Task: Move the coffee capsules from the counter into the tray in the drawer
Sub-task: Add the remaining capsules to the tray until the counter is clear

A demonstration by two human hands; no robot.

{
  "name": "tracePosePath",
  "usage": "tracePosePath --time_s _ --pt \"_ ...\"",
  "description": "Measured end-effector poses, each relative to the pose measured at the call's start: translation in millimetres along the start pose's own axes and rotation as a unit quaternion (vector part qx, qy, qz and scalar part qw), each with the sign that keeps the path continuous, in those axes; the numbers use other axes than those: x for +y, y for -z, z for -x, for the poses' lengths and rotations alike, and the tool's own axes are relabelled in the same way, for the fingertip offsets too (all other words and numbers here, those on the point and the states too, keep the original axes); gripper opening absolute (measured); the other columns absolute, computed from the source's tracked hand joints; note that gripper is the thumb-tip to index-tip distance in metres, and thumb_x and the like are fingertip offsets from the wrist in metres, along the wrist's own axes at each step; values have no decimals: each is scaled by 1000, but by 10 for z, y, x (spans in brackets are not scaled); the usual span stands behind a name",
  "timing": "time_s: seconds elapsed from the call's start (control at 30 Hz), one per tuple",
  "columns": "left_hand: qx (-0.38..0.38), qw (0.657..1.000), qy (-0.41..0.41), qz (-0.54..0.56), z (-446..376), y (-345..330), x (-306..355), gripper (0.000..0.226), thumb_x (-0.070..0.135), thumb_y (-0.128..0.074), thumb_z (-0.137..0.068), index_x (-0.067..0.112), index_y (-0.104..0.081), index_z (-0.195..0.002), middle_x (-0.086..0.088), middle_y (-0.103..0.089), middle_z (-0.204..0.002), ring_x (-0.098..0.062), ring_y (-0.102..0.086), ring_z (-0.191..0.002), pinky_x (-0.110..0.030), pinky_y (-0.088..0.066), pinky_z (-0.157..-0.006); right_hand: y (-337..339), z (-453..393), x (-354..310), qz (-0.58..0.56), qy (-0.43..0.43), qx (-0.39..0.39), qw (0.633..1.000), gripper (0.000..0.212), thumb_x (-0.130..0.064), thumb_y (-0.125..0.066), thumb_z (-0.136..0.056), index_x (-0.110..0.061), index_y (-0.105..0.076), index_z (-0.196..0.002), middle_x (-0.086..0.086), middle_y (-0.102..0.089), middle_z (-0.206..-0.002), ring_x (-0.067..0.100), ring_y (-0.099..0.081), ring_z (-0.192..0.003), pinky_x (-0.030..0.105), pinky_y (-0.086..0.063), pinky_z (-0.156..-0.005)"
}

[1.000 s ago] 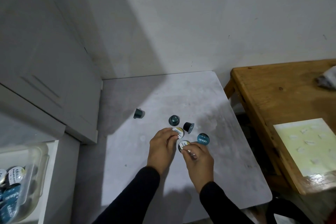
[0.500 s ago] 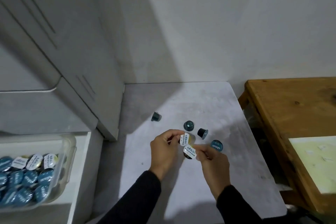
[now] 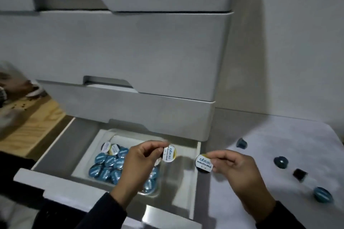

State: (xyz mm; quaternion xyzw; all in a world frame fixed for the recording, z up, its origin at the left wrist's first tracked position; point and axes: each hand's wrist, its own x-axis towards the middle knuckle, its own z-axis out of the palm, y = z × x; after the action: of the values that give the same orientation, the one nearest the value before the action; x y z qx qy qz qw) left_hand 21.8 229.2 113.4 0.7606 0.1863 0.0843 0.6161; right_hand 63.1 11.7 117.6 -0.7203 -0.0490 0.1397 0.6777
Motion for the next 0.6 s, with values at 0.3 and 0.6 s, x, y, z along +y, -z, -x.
tracePosePath --time_s 0.3,0.6 --pt "13 996 52 -69 -1017 1588 -748 32 2 -61 -85 28 -72 -71 7 -75 -75 -7 -68 -72 -16 -50 -65 -1898 -657 276 79 -113 -33 990 22 -3 -64 -81 -18 -75 -70 0 -72 -63 15 -65 -58 24 -51 -54" --pt "-52 990 63 -118 -1443 1735 -1012 19 5 -56 -90 13 -72 -84 3 -69 -77 3 -63 -61 -3 -46 -51 -2700 -1105 434 103 -146 94 979 27 4 -59 -81 -17 -72 -68 6 -68 -62 12 -59 -54 17 -51 -56"
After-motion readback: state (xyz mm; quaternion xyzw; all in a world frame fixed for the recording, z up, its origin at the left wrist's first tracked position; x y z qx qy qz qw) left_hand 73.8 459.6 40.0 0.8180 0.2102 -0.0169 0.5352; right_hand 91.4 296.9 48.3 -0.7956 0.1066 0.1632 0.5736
